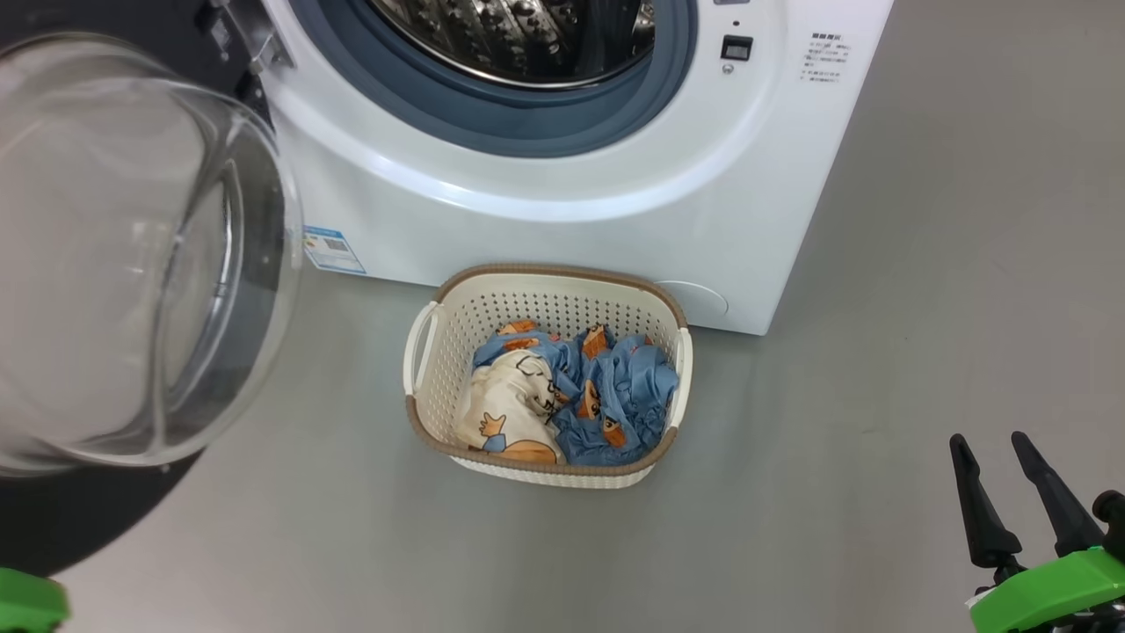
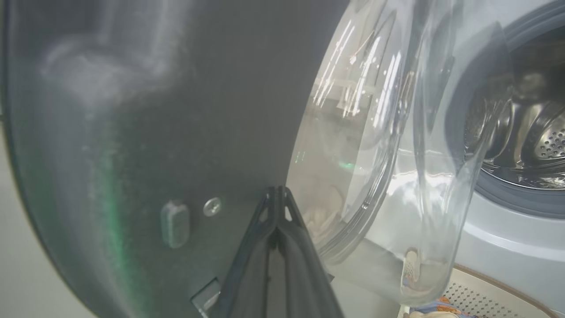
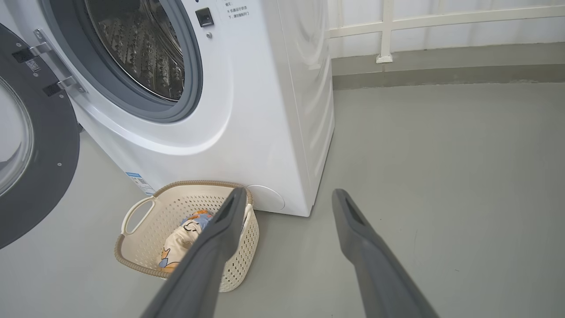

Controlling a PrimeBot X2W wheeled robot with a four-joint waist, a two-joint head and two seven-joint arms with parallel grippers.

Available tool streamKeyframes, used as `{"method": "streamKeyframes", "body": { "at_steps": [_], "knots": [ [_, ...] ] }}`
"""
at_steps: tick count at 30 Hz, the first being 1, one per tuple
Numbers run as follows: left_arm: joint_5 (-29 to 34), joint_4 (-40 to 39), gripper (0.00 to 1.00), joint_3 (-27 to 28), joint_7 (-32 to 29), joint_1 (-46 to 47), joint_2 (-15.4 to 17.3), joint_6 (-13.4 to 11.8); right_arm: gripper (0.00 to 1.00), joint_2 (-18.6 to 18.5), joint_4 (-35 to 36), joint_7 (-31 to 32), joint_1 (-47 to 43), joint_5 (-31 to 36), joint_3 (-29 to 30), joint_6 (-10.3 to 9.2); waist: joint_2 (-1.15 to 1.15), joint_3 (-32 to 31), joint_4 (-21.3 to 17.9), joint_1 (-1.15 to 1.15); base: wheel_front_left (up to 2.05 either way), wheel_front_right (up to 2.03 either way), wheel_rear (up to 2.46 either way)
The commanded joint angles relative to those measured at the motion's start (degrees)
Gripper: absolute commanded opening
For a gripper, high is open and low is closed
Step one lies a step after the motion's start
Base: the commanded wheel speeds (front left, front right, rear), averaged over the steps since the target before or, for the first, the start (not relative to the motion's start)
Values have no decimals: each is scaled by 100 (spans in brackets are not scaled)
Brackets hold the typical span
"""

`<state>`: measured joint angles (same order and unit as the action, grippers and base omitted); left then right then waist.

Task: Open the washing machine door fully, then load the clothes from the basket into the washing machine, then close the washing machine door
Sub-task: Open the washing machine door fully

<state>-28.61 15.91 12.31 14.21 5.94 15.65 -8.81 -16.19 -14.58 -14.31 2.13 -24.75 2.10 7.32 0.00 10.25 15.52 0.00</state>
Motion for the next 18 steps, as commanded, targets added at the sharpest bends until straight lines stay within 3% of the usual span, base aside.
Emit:
{"method": "streamKeyframes", "body": {
  "at_steps": [1,18],
  "knots": [
    [36,-30,0,371,74,278,386,-36,100,-138,150,-69,107,69,-125,17,0,35,-16,0,0,0,0],
    [481,1012,0,1502,78,1395,892,323,100,-298,248,-69,299,104,-65,17,0,562,-47,0,0,0,0]
  ]
}}
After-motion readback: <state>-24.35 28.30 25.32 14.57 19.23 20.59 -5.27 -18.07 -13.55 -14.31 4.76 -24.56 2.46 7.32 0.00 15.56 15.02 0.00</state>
